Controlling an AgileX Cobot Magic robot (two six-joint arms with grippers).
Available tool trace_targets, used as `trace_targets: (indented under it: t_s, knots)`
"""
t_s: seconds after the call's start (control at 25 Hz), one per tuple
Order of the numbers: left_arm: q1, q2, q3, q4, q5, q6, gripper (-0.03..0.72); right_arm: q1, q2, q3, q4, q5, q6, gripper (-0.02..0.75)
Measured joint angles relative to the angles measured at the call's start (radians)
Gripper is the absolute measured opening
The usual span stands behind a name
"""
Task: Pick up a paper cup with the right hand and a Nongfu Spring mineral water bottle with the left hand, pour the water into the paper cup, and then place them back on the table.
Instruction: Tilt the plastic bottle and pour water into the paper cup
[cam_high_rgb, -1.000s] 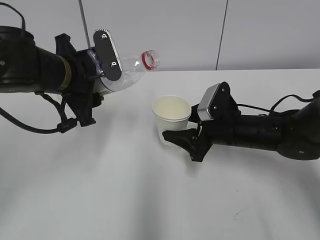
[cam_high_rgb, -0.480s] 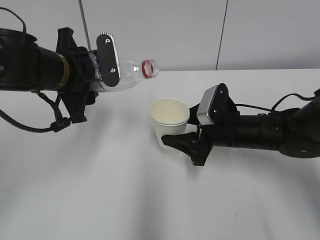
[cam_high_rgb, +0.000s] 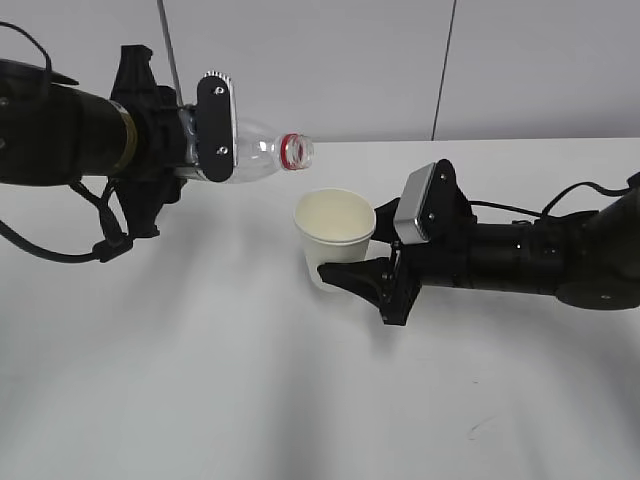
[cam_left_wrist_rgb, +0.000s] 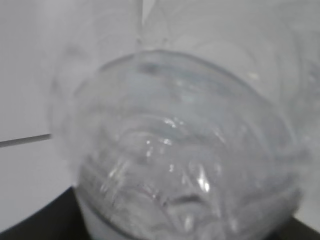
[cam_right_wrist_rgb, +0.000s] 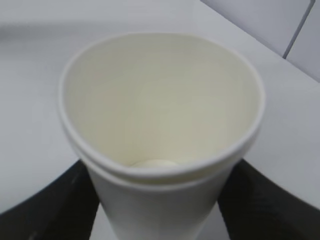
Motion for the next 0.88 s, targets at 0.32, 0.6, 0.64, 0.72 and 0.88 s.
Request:
trace_targets:
  t_s: [0.32, 0.6, 0.64, 0.72, 0.88]
  knots:
    - [0.000, 0.000, 0.000, 0.067, 0.011, 0.001, 0.419, 0.000, 0.000, -0.002, -0.031, -0.002, 0.019, 0.514]
    - [0.000, 0.000, 0.000, 0.128, 0.011, 0.001, 0.419, 0.002, 0.000, -0.002, -0.035, -0.001, 0.027, 0.514]
    - [0.000, 0.000, 0.000, 0.141, 0.011, 0.001, 0.419, 0.002, 0.000, -0.002, -0.035, -0.001, 0.027, 0.514]
    - [0.000, 0.000, 0.000, 0.162, 0.011, 0.002, 0.419, 0.002, 0.000, -0.002, -0.037, -0.001, 0.029, 0.514]
    - [0.000, 0.000, 0.000, 0.182, 0.009, 0.004, 0.419, 0.017, 0.000, -0.002, -0.046, -0.001, 0.029, 0.514]
